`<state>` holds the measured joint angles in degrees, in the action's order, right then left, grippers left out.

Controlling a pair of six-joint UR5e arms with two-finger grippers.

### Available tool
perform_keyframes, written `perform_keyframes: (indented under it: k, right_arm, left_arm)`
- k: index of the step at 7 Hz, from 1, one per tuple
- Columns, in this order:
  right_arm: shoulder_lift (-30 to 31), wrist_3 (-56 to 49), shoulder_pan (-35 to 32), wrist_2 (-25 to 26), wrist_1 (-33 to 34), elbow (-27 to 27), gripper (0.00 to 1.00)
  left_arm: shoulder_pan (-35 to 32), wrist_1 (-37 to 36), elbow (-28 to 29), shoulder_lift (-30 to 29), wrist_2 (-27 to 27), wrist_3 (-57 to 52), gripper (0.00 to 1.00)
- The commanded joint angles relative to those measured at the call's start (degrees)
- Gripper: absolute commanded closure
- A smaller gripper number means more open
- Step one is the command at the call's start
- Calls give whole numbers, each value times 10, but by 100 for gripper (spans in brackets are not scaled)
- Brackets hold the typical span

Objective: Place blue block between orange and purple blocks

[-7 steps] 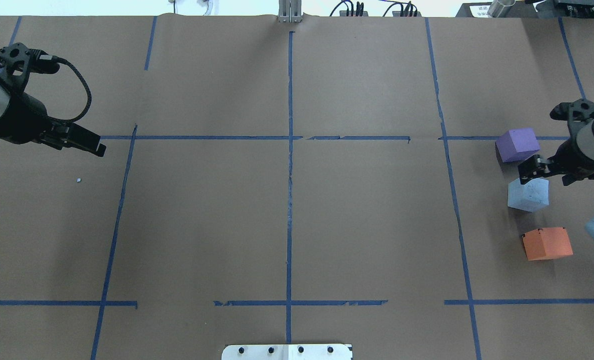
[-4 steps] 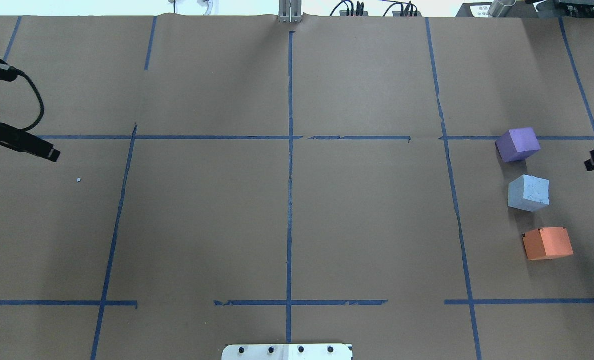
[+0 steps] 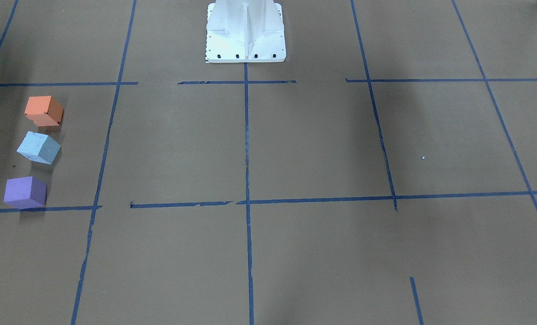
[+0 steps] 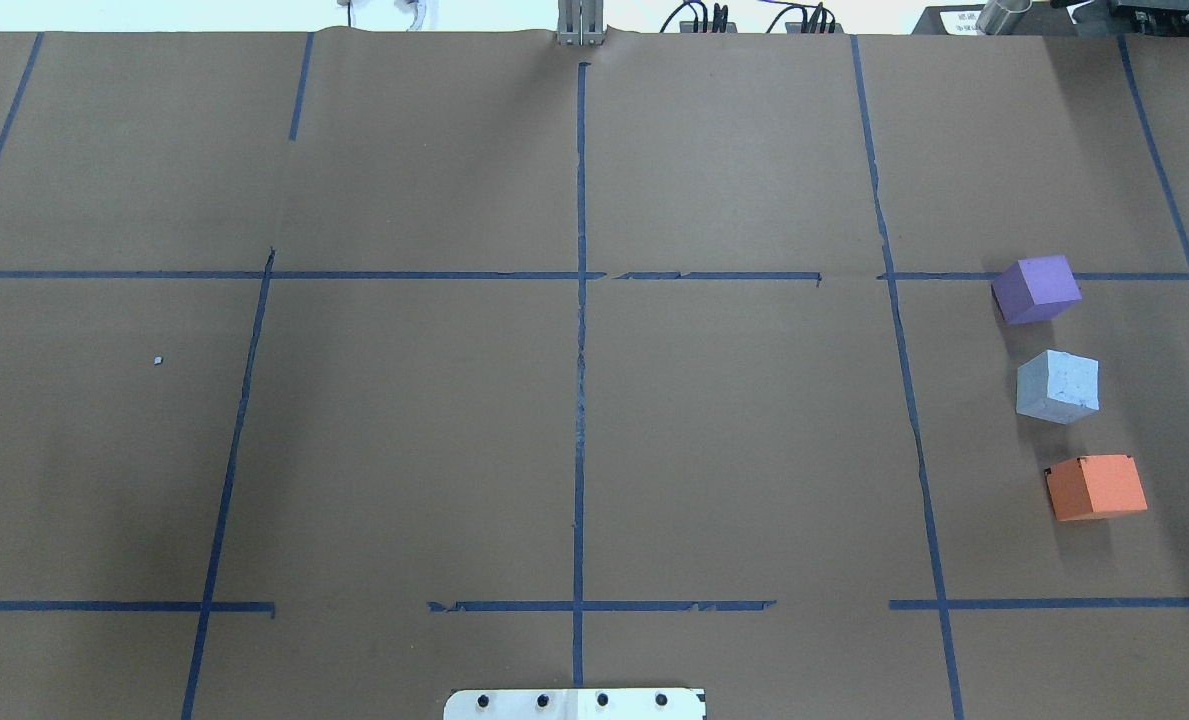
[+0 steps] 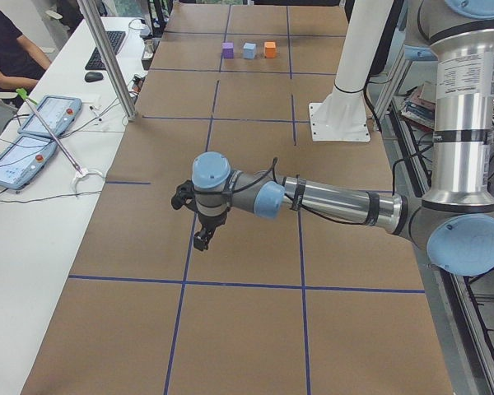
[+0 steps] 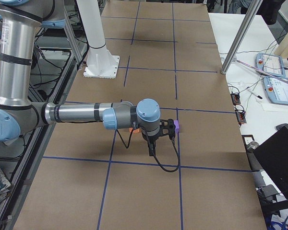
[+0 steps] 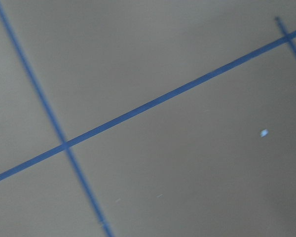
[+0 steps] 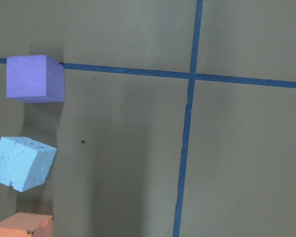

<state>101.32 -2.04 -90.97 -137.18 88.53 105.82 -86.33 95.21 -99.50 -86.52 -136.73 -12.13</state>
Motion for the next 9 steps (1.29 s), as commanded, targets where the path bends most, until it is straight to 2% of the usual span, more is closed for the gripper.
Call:
perform_keyframes:
  k: [1, 2, 5, 7, 9]
  right_arm:
    - [0, -20, -17, 4, 16, 1, 0]
    - [7, -20, -18, 6, 16, 0, 0]
    - [2, -15, -5, 46, 16, -17, 0]
    - [4, -15, -5, 47, 16, -18, 0]
    - [6, -19, -5, 43, 14, -17, 0]
  left_arm:
    - [-69, -147, 34, -32, -24, -43, 0]
    - [-81, -153, 33, -34, -24, -42, 0]
    - [-82, -149, 4, 13, -21, -46, 0]
    - [-81, -118, 5, 23, -21, -44, 0]
    - [-80, -117, 13, 30, -26, -45, 0]
